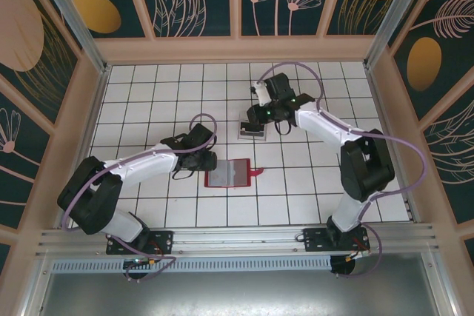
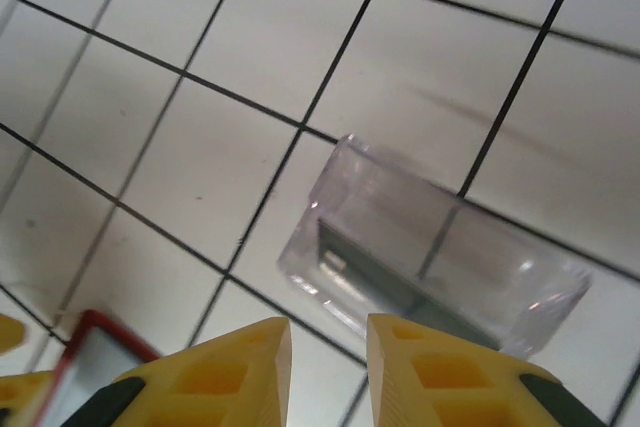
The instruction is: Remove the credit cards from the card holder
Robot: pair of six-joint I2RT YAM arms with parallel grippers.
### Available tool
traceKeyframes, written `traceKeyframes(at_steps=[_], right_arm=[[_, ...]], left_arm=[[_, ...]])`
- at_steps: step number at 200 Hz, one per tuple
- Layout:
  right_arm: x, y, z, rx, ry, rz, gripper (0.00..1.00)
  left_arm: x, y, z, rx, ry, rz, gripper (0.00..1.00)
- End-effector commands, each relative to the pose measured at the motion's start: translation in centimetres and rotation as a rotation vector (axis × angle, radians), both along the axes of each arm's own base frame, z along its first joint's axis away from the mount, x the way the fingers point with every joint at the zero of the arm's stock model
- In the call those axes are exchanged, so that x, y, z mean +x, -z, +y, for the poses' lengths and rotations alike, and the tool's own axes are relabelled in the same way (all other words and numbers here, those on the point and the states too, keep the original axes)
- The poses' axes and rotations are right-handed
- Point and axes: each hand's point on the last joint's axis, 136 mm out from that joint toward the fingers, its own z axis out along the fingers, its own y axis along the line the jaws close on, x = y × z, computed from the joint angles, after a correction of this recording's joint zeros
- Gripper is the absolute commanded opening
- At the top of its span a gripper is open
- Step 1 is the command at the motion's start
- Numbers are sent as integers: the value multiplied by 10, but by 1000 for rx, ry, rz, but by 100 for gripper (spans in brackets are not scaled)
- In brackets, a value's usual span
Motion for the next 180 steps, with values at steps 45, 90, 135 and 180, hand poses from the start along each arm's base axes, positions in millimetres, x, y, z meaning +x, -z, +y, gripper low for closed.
traceKeyframes(at_steps=[45, 90, 135, 180], right_arm=[[-46, -33, 16, 390, 185, 220, 27], [-79, -14, 20, 348, 243, 330, 26], [-108, 10, 44, 318, 205, 399, 27], [-125, 33, 77, 264, 166, 469, 27]], left_arm=[[18, -14, -6, -28, 13, -40, 44], [30, -21, 7, -102, -33, -40, 44], [38, -25, 43, -98, -90, -44, 45], [40, -34, 78, -70, -142, -63, 47]])
